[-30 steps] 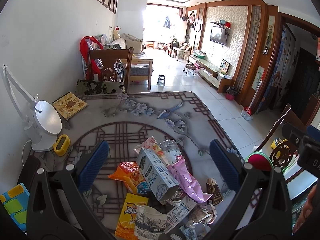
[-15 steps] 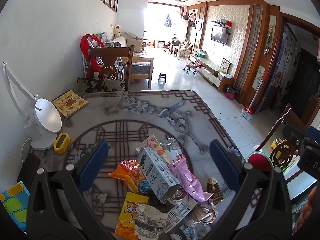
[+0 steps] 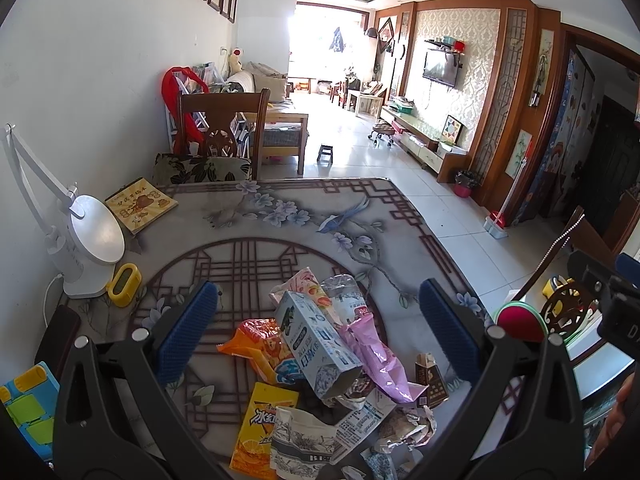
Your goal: Collect trash
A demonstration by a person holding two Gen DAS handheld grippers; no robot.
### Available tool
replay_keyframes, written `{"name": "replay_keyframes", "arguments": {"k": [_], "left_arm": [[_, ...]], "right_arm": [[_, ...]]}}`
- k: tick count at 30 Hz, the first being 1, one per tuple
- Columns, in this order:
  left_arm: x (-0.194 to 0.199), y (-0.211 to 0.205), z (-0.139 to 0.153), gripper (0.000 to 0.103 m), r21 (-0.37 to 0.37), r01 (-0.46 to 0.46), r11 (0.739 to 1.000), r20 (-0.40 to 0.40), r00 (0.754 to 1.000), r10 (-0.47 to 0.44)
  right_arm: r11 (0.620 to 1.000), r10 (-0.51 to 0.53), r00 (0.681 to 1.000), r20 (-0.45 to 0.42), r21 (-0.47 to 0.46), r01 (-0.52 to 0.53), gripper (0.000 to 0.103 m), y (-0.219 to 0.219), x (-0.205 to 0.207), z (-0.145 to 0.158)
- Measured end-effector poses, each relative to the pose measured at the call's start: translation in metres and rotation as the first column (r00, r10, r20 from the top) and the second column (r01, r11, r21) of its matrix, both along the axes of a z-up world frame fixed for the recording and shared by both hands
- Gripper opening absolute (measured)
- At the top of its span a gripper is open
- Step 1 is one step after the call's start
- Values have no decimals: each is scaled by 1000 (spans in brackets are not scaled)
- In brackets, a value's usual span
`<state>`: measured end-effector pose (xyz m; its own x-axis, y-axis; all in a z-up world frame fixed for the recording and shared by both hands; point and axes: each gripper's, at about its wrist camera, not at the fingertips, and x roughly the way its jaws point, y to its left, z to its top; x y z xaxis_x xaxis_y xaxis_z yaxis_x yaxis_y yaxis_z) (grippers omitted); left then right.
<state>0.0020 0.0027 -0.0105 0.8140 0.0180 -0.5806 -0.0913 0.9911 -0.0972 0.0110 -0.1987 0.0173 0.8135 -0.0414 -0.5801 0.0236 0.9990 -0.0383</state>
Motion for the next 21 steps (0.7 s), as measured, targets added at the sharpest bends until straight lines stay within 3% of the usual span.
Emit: {"name": "replay_keyframes", "arguments": {"k": [10,13,15,19,21], "left_arm": [[2,26,-11,99,23,-59,998,-29,998,59],[4,33,-18,99,25,-62,998,-59,996,64],[4,37,-23,99,24,-58,998,-79,995,59],[7,39,-32,99,7,-37,999,-118,992,38],[9,37,-37,99,2,-26,1000,-136,990,26]], "right_arm": [[998,59,989,-132,19,-57,96,5,-3,-39],[991,134,979,-152,49,-128,96,11,5,-53],[979,201,956,-212,68,-191,96,19,20,-76],[949,312,865,-393,87,-303,96,45,57,-134],[938,340,828,-447,91,-336,91,56,68,-158]]}}
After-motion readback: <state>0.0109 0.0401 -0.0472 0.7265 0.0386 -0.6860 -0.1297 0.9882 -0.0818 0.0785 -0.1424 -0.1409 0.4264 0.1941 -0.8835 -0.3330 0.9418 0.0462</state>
